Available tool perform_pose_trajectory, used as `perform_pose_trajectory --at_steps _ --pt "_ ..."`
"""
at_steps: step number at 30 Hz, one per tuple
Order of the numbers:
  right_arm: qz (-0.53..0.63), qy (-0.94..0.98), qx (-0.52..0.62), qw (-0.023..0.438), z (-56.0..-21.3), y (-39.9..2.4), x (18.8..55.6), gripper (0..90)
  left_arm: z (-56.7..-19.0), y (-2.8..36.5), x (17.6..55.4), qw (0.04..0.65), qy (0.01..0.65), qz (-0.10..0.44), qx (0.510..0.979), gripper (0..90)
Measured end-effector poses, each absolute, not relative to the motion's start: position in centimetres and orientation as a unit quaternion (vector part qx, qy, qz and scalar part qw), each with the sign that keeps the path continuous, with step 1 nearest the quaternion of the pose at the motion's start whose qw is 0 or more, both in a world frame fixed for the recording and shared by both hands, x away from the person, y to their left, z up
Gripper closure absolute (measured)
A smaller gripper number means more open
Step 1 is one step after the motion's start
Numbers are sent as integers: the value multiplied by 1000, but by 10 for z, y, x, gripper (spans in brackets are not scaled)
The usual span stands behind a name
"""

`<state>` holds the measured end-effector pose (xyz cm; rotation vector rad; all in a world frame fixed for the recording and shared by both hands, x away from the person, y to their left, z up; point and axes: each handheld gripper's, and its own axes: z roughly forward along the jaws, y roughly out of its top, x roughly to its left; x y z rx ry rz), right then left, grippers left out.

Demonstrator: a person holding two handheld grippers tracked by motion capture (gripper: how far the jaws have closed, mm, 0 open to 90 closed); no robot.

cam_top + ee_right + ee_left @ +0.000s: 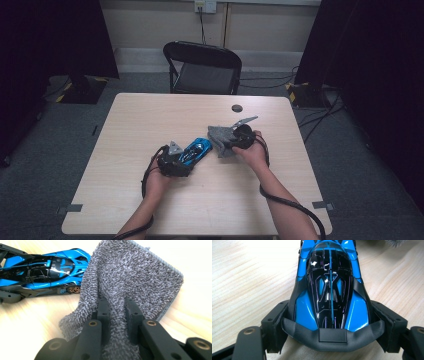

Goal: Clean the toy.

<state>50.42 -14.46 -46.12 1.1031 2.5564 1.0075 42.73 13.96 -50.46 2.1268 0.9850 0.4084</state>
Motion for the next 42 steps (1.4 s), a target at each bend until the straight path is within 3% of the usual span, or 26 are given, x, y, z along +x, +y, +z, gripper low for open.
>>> perform_pose_trajectory --at_steps 10,20,42 --pt "361 852 364 105 -441 -156 495 772 -505 140 427 372 385 159 829 241" --pt "390 857 320 103 -421 -140 479 772 -505 140 427 373 385 159 829 241" --pt "392 895 210 34 -442 -62 447 770 -505 140 427 372 385 158 830 241"
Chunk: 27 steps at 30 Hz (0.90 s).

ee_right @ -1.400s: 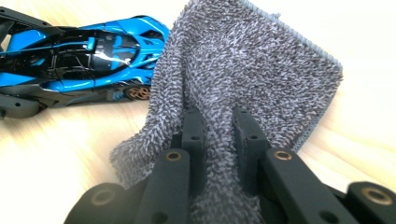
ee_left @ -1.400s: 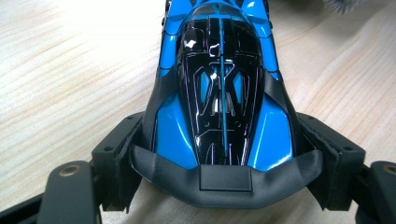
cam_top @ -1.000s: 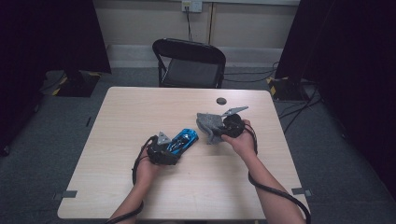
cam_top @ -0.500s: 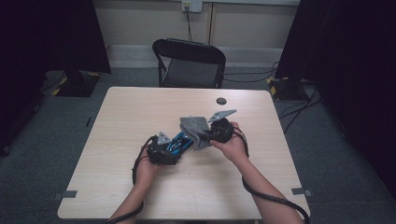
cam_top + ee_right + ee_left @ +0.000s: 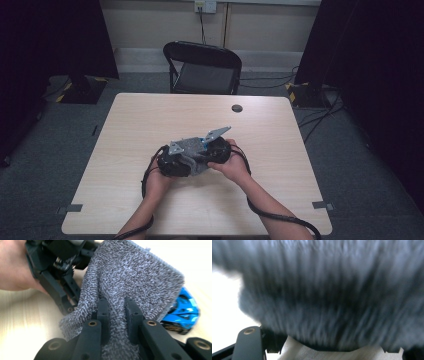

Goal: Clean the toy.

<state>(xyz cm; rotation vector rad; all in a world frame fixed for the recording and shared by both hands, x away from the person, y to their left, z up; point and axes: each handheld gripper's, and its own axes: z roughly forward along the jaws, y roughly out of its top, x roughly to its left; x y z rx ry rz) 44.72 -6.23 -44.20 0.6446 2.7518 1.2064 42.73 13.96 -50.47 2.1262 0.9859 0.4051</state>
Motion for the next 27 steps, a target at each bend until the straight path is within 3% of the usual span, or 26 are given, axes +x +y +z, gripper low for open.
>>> perform_pose_trajectory --at_steps 27 --pt "365 910 195 27 -455 -53 455 769 -505 140 427 372 384 159 830 241"
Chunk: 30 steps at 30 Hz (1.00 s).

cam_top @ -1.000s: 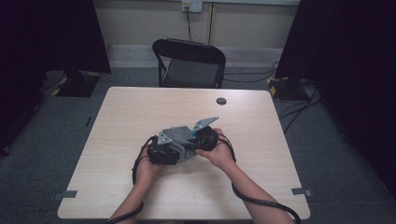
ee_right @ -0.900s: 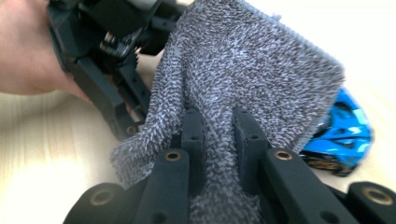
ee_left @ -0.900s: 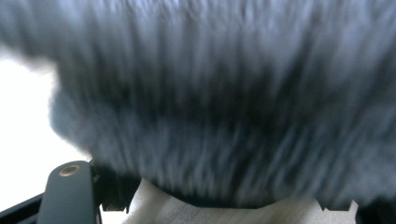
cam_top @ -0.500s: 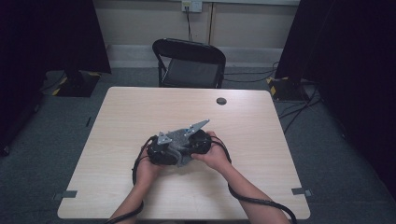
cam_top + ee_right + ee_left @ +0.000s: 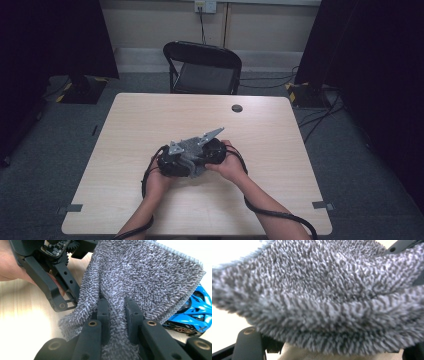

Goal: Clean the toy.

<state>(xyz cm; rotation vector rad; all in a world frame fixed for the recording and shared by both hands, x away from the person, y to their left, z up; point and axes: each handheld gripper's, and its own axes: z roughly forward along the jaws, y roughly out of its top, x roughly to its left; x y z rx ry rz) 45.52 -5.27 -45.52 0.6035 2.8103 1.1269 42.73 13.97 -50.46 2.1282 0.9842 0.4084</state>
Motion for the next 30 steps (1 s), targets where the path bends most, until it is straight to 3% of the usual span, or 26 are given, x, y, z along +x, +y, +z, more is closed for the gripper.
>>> perform_pose_trajectory --at_steps 30 --pt "362 906 217 32 -458 -64 468 768 -505 140 427 372 384 159 830 241"
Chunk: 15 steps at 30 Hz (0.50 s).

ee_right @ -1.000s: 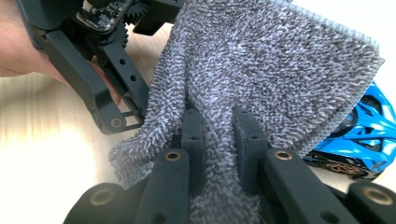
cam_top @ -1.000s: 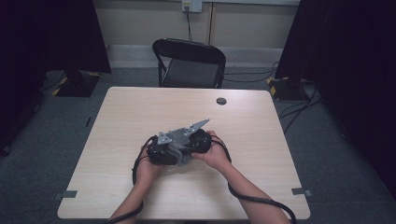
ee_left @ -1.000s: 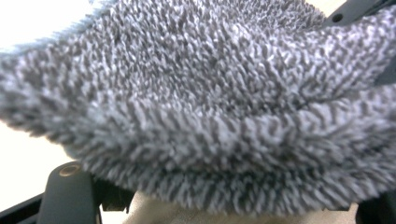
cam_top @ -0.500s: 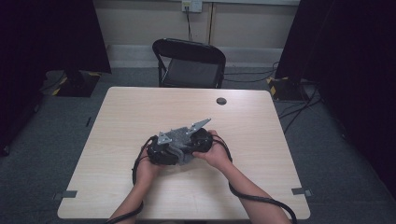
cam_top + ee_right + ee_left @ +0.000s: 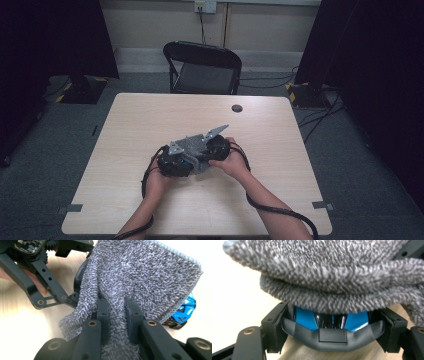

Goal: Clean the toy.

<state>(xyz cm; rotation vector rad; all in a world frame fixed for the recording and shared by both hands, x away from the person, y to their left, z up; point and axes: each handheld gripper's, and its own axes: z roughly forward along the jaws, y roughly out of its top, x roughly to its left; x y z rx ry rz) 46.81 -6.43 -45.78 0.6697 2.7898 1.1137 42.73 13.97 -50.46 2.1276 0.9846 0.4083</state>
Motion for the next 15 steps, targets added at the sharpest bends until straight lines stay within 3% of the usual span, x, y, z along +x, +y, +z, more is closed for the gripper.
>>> perform_pose_trajectory --at_steps 15 --pt "358 903 235 40 -459 -71 482 768 -505 140 427 372 384 159 830 241"
